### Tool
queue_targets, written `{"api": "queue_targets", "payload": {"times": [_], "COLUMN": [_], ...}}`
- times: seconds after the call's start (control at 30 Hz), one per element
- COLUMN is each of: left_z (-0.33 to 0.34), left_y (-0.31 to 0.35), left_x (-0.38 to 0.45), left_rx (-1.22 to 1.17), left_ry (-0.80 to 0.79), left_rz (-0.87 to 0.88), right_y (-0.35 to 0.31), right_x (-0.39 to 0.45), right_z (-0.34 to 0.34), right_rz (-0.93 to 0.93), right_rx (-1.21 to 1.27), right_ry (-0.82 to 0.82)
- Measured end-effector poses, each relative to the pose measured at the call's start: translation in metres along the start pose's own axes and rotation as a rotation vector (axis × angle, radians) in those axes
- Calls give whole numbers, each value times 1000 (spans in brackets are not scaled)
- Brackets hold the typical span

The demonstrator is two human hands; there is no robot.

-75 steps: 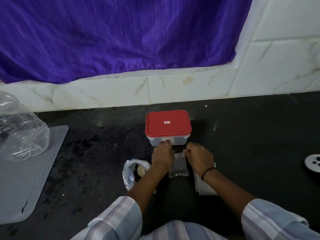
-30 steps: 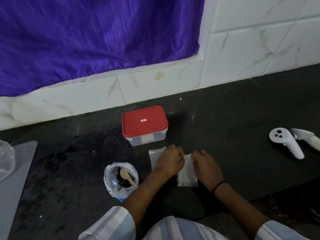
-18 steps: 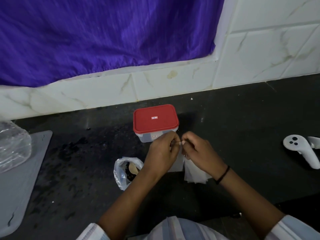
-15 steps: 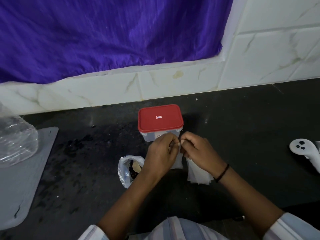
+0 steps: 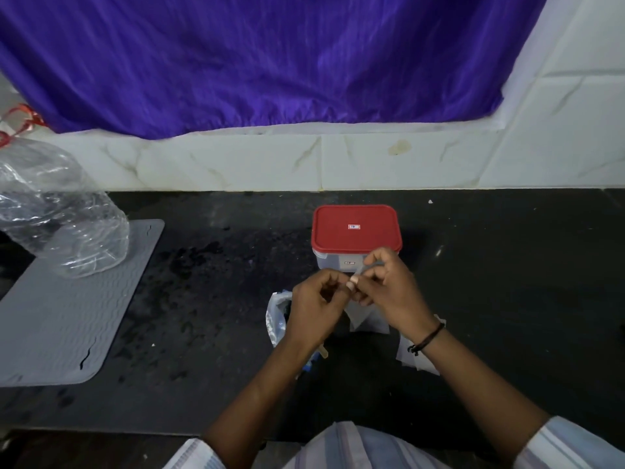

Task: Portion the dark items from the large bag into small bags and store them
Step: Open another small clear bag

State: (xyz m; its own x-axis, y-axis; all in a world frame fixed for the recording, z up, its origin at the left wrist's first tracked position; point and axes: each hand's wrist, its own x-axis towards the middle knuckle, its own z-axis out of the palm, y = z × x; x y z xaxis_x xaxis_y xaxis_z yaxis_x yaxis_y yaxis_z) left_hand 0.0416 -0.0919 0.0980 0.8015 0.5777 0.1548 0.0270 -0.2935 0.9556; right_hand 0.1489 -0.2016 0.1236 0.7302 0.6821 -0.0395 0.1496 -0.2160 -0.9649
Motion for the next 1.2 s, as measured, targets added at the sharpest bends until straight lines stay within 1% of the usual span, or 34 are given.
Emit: {"api": "queue_targets", "payload": {"times": [0.1,0.3,0.37,0.43,0.5,0.57,0.63,0.67,0.73,0.8,0.87,0.93,1.0,1.03,1.1,1.2], "left_z": [-5,-16,-16,-16,-17,-16,-13,-12,-11,-12,-14,-19,-26,-29,-32,-35], "left_y": [0,8,8,7,8,11,15,15,14,9,4,0,-6,-10,-15,-16], "left_x": [4,12,13,14,14,12,7,5,3,1,-2,-6,-8,-8,-7,-6], "left_rx": [-49,-121,-77,9,120,233,326,340,315,263,183,103,90,115,155,141], "left_ry": [-10,-44,-20,41,115,158,189,204,217,203,161,94,17,-14,-58,-86], "left_rz": [-166,-344,-370,-375,-340,-269,-167,-114,-17,61,125,159,188,202,202,162], "right_y": [4,7,6,3,-7,-16,-21,-23,-25,-28,-29,-30,-32,-33,-39,-49], "right_x": [1,1,-1,-3,-6,-5,-2,0,3,6,8,9,8,8,7,7], "right_z": [8,14,16,17,18,19,21,21,23,22,22,21,21,22,22,24], "right_rz": [-26,-52,-68,-109,-153,-135,-54,-27,-22,-46,-8,79,153,164,159,170], "right_rx": [18,25,-14,-125,-345,-532,-607,-624,-611,-597,-526,-348,-173,-126,-133,-207], "right_ry": [19,-20,-36,-54,-97,-163,-193,-175,-97,-75,-138,-221,-299,-342,-440,-602]}}
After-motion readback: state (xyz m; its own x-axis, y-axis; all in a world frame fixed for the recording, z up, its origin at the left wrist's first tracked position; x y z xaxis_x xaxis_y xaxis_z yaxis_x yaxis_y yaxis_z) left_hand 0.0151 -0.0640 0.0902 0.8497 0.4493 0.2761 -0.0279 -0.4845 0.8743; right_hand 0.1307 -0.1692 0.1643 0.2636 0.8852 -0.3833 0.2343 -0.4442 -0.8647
